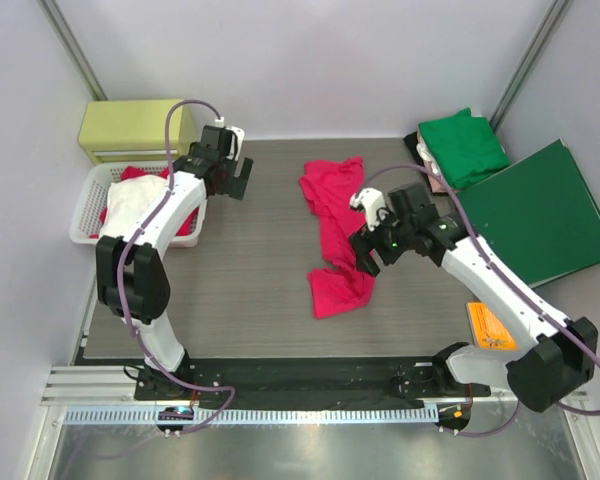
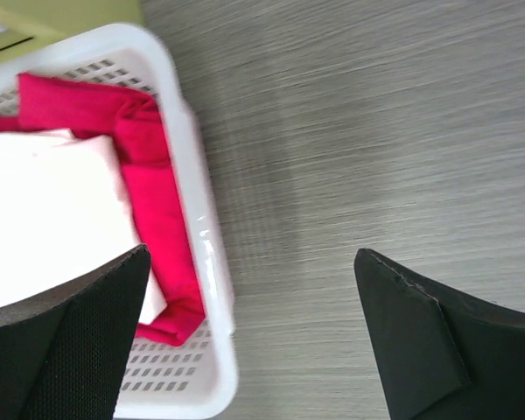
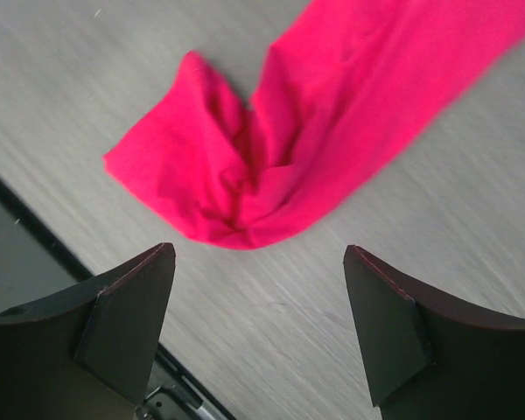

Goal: Fold and stack the t-shirts
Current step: Rotate the tshirt 90 degrees

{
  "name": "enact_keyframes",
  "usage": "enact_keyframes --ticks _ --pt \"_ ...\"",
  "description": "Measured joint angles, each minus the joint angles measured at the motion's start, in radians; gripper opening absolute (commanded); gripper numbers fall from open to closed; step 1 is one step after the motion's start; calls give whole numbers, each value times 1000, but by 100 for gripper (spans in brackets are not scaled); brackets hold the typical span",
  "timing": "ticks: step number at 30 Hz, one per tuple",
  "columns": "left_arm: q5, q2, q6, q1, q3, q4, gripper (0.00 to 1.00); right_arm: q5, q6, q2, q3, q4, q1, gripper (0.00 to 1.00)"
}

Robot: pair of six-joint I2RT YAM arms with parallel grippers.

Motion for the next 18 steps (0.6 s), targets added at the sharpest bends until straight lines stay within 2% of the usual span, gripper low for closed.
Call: enact_keyframes --ticks 3,10,13,14,15,16,17,18 --pt "2 -1 -9 26 0 -5 100 -31 -5 74 -3 -6 50 80" --pt "13 -1 -10 -1 0 -13 100 -77 -9 234 -5 -4 161 74" --pt "11 -1 -8 0 0 -13 100 -84 -13 278 -4 -2 214 60" --pt "9 -1 -8 1 0 -13 100 -87 -16 294 -4 -1 235 44" --pt "8 -1 -7 3 0 -13 100 -87 -20 312 -3 0 255 38" --pt "8 -1 -6 5 -1 -12 100 -88 -26 329 -2 1 272 29" --pt "8 -1 -6 9 -2 -12 100 -89 -29 343 0 1 285 1" --pt "8 -1 -5 12 -3 -13 100 -89 -29 361 3 2 301 1"
